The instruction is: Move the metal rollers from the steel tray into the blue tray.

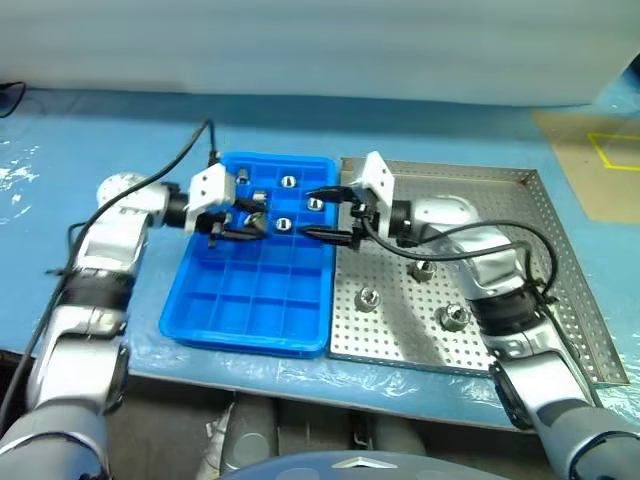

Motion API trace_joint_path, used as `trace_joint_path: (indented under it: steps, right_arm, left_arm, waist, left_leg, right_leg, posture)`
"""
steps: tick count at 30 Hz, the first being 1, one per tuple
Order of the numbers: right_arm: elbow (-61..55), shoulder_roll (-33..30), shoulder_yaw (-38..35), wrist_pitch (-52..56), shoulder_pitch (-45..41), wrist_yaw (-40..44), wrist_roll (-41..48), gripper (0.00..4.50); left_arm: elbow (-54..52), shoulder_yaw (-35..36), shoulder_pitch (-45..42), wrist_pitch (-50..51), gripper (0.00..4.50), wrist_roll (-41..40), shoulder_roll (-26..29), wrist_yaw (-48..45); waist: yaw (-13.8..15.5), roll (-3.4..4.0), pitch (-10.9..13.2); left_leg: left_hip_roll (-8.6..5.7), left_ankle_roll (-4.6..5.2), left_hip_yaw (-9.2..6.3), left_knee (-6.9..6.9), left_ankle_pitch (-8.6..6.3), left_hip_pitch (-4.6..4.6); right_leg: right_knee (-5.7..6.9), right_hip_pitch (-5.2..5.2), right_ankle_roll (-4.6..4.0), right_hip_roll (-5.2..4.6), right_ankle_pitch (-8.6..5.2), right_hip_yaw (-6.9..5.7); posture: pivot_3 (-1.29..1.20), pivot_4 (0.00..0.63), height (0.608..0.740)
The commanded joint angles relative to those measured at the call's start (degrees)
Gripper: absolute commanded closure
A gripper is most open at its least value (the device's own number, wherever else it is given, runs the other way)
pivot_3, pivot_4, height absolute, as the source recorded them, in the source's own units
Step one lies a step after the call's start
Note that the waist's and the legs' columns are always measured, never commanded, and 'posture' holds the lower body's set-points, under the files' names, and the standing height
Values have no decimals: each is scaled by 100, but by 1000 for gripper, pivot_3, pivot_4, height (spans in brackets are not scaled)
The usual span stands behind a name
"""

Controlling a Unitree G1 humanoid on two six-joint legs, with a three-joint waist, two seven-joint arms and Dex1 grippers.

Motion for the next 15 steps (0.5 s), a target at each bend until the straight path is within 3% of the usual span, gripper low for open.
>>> trace_joint_path:
  steps: [1, 15]
  right_arm:
    - [429, 202, 156, -385, -170, 291, -136, 818]
    - [901, 449, 159, -742, -218, 498, -493, 818]
  left_arm:
    - [-1175, 328, 537, 521, 2607, -337, 235, 483]
    - [-1429, 655, 2024, 626, 2607, -434, 382, 1762]
  waist:
    - [107, -1, 1]
    - [236, -4, 1]
  left_leg:
    - [-1, -3, -7, 1, 1, -1]
    - [-4, -50, -29, -12, 31, -1]
  right_leg:
    - [2, 0, 0, 0, 0, 0]
    - [12, -11, 2, 9, 0, -1]
  posture:
    - [270, 150, 740]
    - [291, 150, 740]
